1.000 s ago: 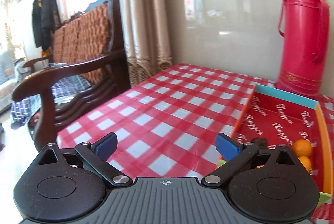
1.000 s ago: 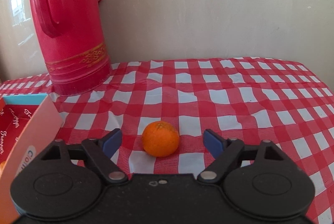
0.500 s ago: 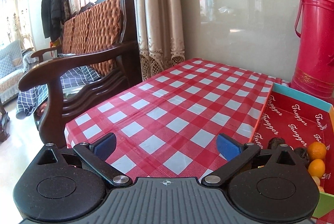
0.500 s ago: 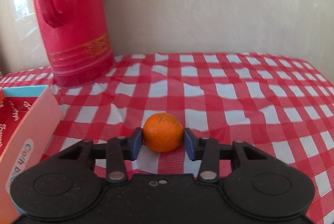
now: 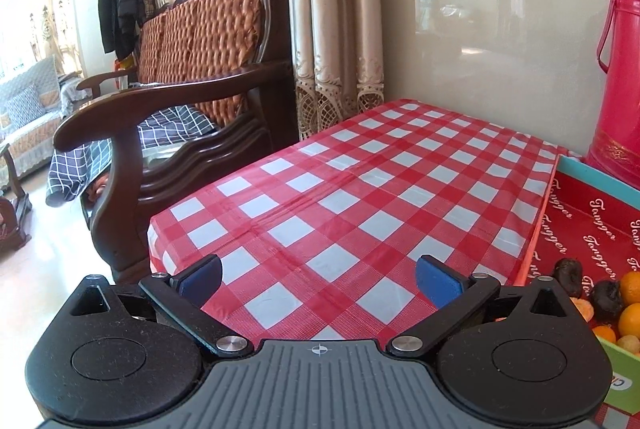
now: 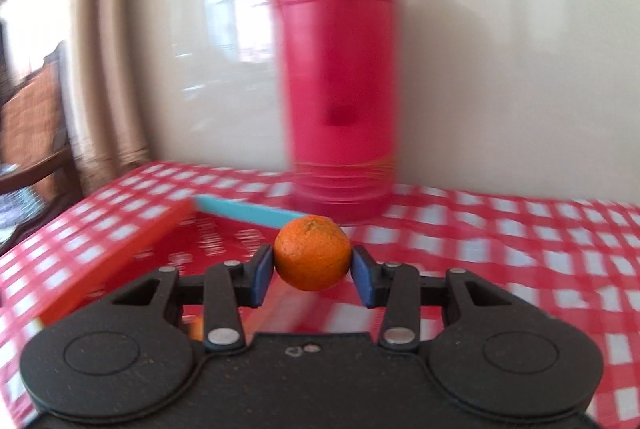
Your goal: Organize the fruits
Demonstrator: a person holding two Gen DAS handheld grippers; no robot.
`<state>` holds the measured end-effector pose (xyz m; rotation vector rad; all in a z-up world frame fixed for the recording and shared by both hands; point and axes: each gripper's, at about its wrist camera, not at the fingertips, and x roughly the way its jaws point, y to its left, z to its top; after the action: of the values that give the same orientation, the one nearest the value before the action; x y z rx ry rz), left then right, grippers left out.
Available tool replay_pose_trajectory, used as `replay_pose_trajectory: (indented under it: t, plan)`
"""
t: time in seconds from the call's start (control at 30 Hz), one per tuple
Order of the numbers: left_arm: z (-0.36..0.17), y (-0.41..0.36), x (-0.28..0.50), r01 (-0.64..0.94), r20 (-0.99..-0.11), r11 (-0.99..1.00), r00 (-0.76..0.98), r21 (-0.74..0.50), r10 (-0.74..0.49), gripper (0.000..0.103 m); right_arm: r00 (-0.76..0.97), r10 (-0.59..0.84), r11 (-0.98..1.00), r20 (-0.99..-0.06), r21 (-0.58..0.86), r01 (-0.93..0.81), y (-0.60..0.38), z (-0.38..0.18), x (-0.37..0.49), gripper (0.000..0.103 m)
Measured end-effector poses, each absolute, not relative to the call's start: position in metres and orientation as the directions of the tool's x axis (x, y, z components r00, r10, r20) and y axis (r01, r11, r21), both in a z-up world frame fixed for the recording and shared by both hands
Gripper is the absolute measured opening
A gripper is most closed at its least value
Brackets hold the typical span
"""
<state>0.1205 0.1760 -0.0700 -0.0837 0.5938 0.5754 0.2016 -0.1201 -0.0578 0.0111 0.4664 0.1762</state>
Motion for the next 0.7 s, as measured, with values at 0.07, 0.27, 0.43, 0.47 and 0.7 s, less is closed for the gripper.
replay_pose_trajectory:
  t: [0.07,0.27,0.43,0.47,0.7]
  plan:
    - [-0.072,0.179,0.12,-0.533,-0.558,0.842,0.673,0.089,0.485,0.102,0.86,0.219,0.973,-0.46,0.032,-0.23,-0.098,-0.059,0.2,0.034]
    - [-0.075,0.183,0.119,-0.524,-0.564,0.846,0.671,0.099,0.481,0.102,0.803,0.272,0.942,-0.53,-0.023,-0.335,-0.047,-0.073,0.204,0.034]
    - [-0.075,0.184,0.12,-0.515,-0.574,0.853,0.675,0.083,0.463,0.102,0.791,0.259,0.947,-0.554,-0.016,-0.321,-0.033,-0.076,0.207,0.035]
    - [-0.074,0.183,0.12,-0.512,-0.573,0.855,0.678,0.082,0.46,0.102,0.794,0.248,0.951,-0.555,-0.018,-0.309,-0.032,-0.076,0.208,0.041]
    - [-0.072,0.175,0.119,-0.489,-0.561,0.868,0.696,0.087,0.448,0.102,0.847,0.221,0.959,-0.484,-0.052,-0.28,-0.037,-0.061,0.193,0.072]
